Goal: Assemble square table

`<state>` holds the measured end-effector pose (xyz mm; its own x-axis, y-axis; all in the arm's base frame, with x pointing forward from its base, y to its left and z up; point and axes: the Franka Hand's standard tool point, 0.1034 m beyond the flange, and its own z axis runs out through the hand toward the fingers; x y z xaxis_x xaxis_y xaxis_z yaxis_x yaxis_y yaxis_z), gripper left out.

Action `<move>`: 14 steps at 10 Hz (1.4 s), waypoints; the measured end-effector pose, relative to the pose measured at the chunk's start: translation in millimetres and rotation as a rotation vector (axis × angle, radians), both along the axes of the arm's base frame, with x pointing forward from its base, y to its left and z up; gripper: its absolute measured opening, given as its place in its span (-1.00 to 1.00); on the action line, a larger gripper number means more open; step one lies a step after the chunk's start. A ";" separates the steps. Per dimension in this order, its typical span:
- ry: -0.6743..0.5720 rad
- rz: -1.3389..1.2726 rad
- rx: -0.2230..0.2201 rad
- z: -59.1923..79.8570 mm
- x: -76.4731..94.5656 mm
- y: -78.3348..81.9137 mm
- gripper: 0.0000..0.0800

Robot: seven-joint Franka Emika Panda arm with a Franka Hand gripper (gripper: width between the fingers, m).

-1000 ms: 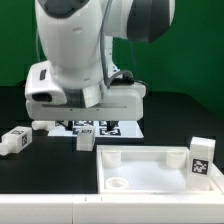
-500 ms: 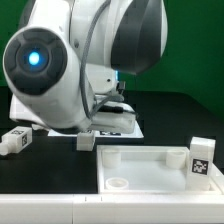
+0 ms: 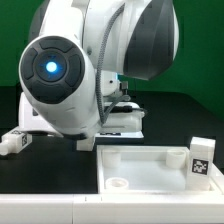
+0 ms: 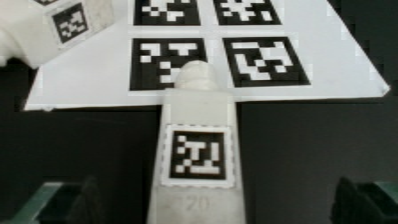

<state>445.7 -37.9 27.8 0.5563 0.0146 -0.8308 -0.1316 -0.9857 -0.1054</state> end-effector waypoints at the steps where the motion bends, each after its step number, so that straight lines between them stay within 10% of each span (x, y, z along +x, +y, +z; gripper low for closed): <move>1: 0.001 -0.004 -0.004 -0.1 -0.2 -0.7 0.62; 8: 0.019 -0.021 -0.055 -19.7 -12.5 -1.3 0.62; 12: 0.020 -0.026 -0.055 -19.6 -12.8 -3.6 -0.29; 14: 0.014 -0.026 -0.057 -18.0 -10.1 -2.6 -0.29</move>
Offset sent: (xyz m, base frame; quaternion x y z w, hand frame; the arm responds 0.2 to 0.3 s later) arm -0.0035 -0.0066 -0.0145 -0.0140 -0.0412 0.0348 0.9984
